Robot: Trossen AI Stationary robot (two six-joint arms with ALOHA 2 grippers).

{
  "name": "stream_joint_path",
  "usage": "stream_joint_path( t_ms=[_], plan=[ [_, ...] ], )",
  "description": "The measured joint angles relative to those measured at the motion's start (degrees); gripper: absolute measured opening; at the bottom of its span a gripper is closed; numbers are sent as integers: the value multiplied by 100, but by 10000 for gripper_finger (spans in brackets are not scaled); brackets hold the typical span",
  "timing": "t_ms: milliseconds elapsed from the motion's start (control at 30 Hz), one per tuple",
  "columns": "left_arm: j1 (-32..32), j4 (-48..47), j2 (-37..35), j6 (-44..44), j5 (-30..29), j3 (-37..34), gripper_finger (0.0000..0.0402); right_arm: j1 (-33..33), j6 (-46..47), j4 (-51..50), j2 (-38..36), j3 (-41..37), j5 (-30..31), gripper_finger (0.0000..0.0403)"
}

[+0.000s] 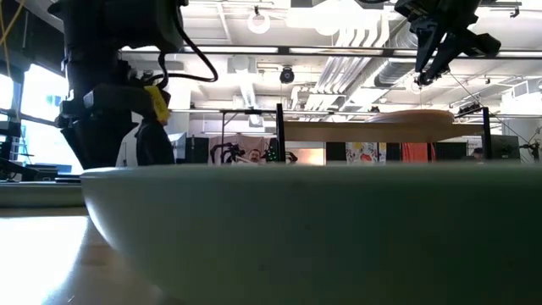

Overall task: Place and stack plates onto a shelf
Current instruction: Stack the blue plate on top of the orange plate on the shelf

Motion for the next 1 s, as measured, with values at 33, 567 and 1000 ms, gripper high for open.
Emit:
stream_joint_path(
  t_ms=[33, 567, 1000],
  plan=[
    [1, 3, 19, 1, -2, 0, 122, 0, 4, -1, 0, 0, 0, 94],
    [0, 11, 605, 328, -24, 31, 110, 0, -2, 1, 0, -2, 0, 94],
    [-128, -10, 401, 1229, 483, 504, 4, 0, -17, -1, 9, -4, 168, 94]
  ],
)
